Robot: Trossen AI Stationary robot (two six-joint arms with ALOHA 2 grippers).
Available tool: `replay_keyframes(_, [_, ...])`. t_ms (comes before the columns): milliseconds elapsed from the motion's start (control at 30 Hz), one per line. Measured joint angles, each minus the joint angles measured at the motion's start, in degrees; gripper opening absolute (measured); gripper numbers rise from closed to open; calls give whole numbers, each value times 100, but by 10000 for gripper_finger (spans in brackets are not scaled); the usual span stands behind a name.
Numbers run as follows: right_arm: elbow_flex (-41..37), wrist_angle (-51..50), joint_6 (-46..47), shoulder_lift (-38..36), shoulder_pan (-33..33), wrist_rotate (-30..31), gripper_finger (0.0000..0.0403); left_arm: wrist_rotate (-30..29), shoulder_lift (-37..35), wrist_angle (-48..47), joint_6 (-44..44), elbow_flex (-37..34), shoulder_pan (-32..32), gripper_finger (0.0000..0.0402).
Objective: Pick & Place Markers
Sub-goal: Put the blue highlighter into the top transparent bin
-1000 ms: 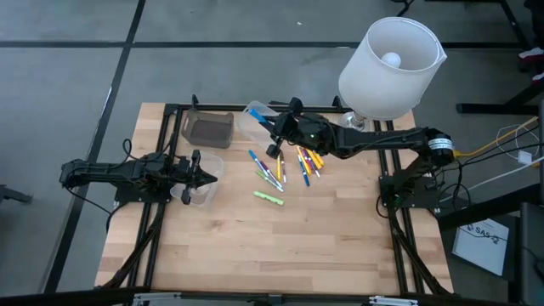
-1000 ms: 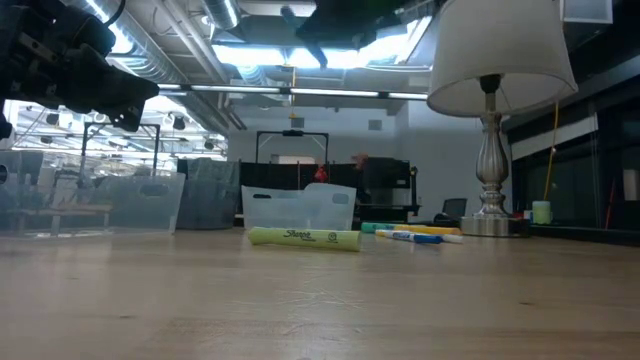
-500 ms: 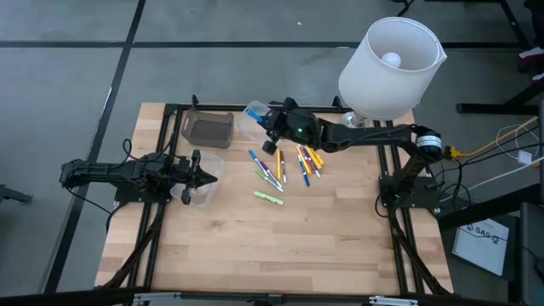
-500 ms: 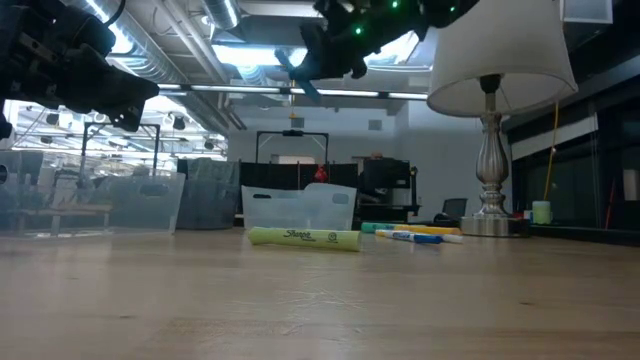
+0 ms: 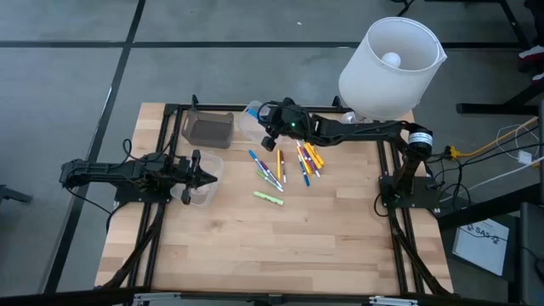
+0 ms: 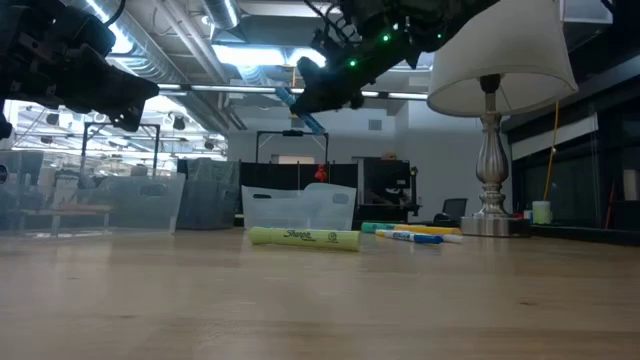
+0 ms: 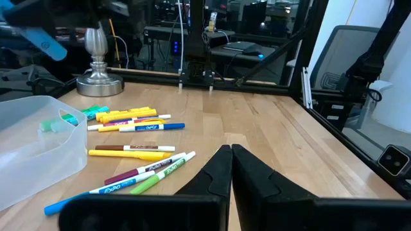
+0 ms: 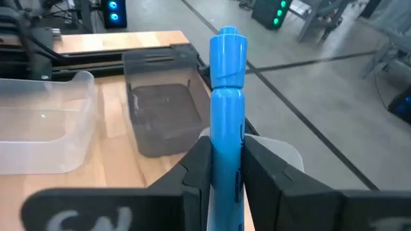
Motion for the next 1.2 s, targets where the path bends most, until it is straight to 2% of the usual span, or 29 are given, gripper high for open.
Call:
replay_keyframes(300, [94, -665, 405, 59, -184, -57, 67, 0, -1, 0, 0, 1, 0, 6])
replay_keyframes(500, [716, -1564, 488, 226, -302, -63, 70, 2, -1, 0, 0, -1, -2, 6])
replay_keyframes(833, [1949, -3109, 915, 812, -567, -506, 71, -8, 1, 4, 0, 0, -1, 6])
replay_keyframes(967, [2390, -3523, 917, 1187, -647, -816, 68, -2, 1, 4, 0, 1, 0, 6])
replay_keyframes(1200, [2760, -3599, 916, 1639, -769, -1094, 71, -11, -1, 2, 0, 1, 1, 6])
